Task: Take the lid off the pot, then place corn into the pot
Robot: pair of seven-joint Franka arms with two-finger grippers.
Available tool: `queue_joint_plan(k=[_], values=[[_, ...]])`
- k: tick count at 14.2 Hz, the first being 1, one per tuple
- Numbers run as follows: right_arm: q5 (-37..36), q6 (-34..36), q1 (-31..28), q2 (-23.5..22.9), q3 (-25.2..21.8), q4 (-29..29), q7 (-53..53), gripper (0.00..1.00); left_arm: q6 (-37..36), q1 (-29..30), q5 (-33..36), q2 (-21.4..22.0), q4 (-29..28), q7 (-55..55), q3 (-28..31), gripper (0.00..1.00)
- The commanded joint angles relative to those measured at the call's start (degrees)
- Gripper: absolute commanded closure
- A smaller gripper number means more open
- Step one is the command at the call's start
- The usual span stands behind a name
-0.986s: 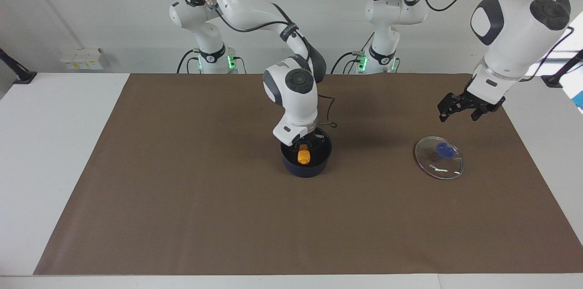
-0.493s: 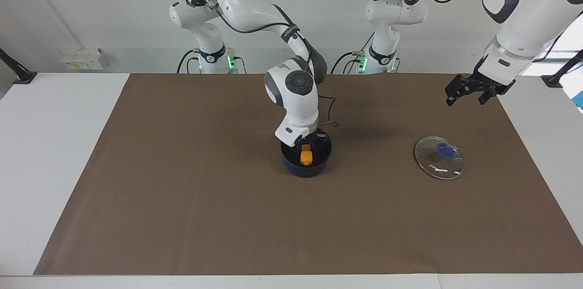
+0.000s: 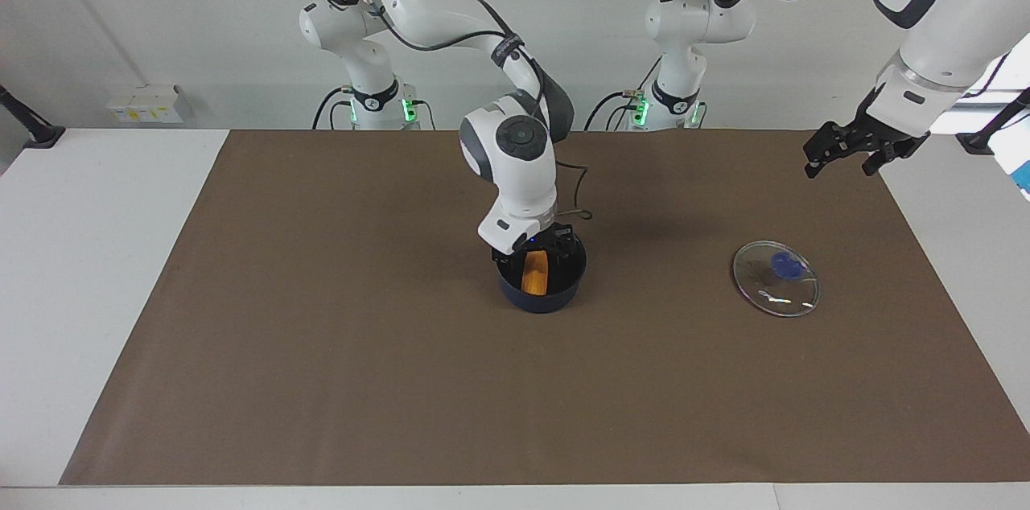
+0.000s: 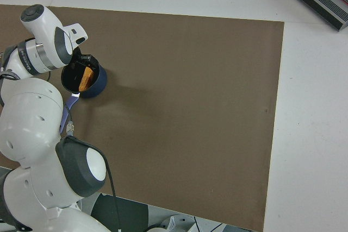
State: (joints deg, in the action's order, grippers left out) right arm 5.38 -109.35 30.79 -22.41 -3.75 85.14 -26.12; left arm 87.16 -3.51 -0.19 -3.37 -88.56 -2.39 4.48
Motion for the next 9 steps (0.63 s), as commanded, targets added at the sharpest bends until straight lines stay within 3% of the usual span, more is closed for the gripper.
queue_joint_plan(k=[1, 3, 9], values=[[-1.2, 7.1, -5.2, 7.5, 0.5, 1.6, 5.4, 0.00, -5.2, -0.2, 0.7, -0.3, 4.8, -0.5, -0.6, 0.00], [-1.3, 11.7, -9.7, 11.8, 0.5, 1.5, 9.3, 0.00, -8.7, -0.4, 0.7, -0.6, 8.6, -0.6, -0.9, 0.00], [-1.5, 23.4, -21.1, 20.2, 0.2, -0.7, 16.5, 0.00, -6.7, -0.6, 0.0, 0.7, 7.1, -0.6, -0.9, 0.00]])
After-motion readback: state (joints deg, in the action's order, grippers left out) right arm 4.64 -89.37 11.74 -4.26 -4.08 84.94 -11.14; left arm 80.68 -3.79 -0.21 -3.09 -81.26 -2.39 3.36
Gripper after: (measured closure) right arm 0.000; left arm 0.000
